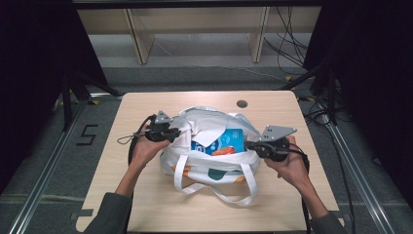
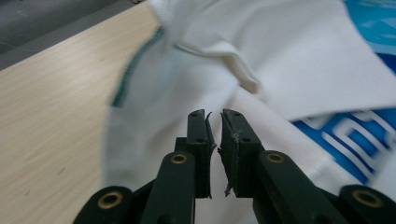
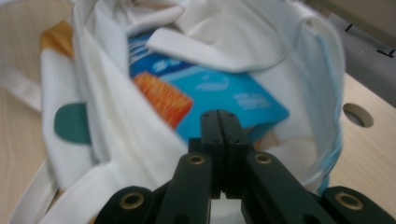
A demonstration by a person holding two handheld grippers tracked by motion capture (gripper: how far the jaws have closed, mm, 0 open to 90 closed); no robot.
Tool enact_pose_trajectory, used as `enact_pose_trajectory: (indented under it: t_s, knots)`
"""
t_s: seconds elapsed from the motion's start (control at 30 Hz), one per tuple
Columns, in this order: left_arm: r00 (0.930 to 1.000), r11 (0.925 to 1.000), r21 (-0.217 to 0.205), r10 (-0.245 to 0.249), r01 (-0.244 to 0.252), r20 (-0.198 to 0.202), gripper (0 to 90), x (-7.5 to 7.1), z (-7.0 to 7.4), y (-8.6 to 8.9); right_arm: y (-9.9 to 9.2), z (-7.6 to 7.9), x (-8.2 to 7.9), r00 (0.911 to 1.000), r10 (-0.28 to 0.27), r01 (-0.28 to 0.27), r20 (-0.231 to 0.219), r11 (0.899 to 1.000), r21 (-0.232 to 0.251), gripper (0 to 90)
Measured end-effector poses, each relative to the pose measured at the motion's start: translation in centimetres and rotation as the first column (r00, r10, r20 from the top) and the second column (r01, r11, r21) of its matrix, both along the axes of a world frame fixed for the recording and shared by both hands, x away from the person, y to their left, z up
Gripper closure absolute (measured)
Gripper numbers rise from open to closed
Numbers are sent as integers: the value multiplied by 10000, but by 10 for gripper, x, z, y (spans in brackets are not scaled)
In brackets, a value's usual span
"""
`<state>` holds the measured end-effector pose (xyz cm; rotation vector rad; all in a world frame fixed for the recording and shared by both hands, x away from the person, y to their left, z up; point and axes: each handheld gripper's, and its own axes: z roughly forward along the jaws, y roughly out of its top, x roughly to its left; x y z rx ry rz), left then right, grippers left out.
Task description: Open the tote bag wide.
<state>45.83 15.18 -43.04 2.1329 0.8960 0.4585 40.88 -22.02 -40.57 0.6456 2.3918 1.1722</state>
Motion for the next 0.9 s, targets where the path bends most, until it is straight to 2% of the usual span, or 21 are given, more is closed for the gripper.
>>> enact_pose_trajectory:
  t_s: [0.07, 0.1, 0.17, 0.2, 0.23, 0.27, 0.33, 0.37, 0.4, 0.43, 0.47, 0.5, 0.57, 0.6, 0.63, 0.7, 0.73, 0.77, 0.8, 0.87, 0.9]
  knots:
    - [9993, 9982, 471, -369, 374, -107, 802, -9, -5, -1, 2, 1, 13, 9996, -235, 235, 128, 9997, -24, 900]
    - [9986, 9979, 433, -463, 473, -240, 803, -18, -12, 0, 2, -2, 27, 9968, -794, 794, 91, 9968, 64, 900]
    - [9984, 9978, 378, -530, 537, -198, 808, -22, -14, 3, 1, -4, 32, 9956, -927, 925, 130, 9956, 111, 900]
    - [9975, 9970, 341, -690, 695, -159, 807, -25, -15, 7, -6, -9, 47, 9906, -1365, 1363, 85, 9904, 237, 900]
    - [9978, 9977, 262, -621, 628, -237, 807, -27, -15, 8, -6, -9, 47, 9906, -1365, 1363, 85, 9904, 237, 900]
    - [9972, 9970, 312, -703, 710, -243, 805, -29, -14, 9, -11, -14, 57, 9854, -1704, 1703, -16, 9849, 310, 900]
    - [9955, 9937, 612, -926, 937, -204, 803, -33, -12, 8, -14, -17, 62, 9838, -1793, 1795, -72, 9835, 244, 900]
    - [9963, 9945, 613, -840, 850, -191, 803, -33, -13, 7, -15, -21, 67, 9820, -1870, 1875, -252, 9821, 158, 900]
    - [9964, 9935, 763, -838, 842, -88, 804, -32, -15, 7, -15, -34, 73, 9770, -2044, 2046, -600, 9788, -39, 900]
    - [9964, 9933, 786, -841, 849, -132, 804, -32, -16, 7, -15, -34, 73, 9770, -2044, 2046, -600, 9788, -39, 900]
    - [9965, 9935, 767, -831, 837, -104, 805, -32, -16, 7, -16, -46, 79, 9732, -2103, 2084, -928, 9776, -301, 900]
    - [9965, 9935, 767, -831, 837, -104, 810, -32, -16, 7, -16, -46, 79, 9732, -2103, 2084, -928, 9776, -301, 900]
    - [9967, 9936, 794, -804, 807, -67, 812, -32, -16, 8, -15, -56, 83, 9651, -2209, 2180, -1410, 9753, -360, 900]
    - [9963, 9938, 694, -861, 863, -61, 818, -31, -17, 9, -15, -61, 86, 9695, -2095, 2054, -1274, 9777, -448, 900]
    - [9972, 9962, 462, -734, 740, -135, 823, -31, -18, 10, -12, -64, 85, 9596, -2263, 2185, -1672, 9737, -643, 900]
    - [9963, 9956, 381, -849, 853, -111, 826, -30, -16, 12, -8, -64, 85, 9670, -2162, 2050, -1346, 9744, -922, 900]
    - [9975, 9976, 3, -692, 692, -121, 831, -30, -14, 12, -9, -59, 84, 9695, -2137, 2043, -1203, 9752, -853, 900]
    - [9972, 9971, -185, -741, 741, -21, 838, -30, -9, 13, -10, -54, 82, 9723, -2044, 2005, -1131, 9787, -451, 900]
    - [9981, 9975, -392, -578, 586, 220, 844, -29, -3, 13, -12, -47, 81, 9773, -1864, 1865, -1003, 9824, -86, 900]
    - [9954, 9991, -345, -196, 229, 941, 861, -21, 12, 15, -14, -33, 78, 9835, -1644, 1686, -752, 9842, 533, 900]
    - [9951, 9984, -554, -1, 56, 986, 871, -17, 16, 16, -15, -27, 78, 9854, -1616, 1652, -533, 9837, 713, 900]
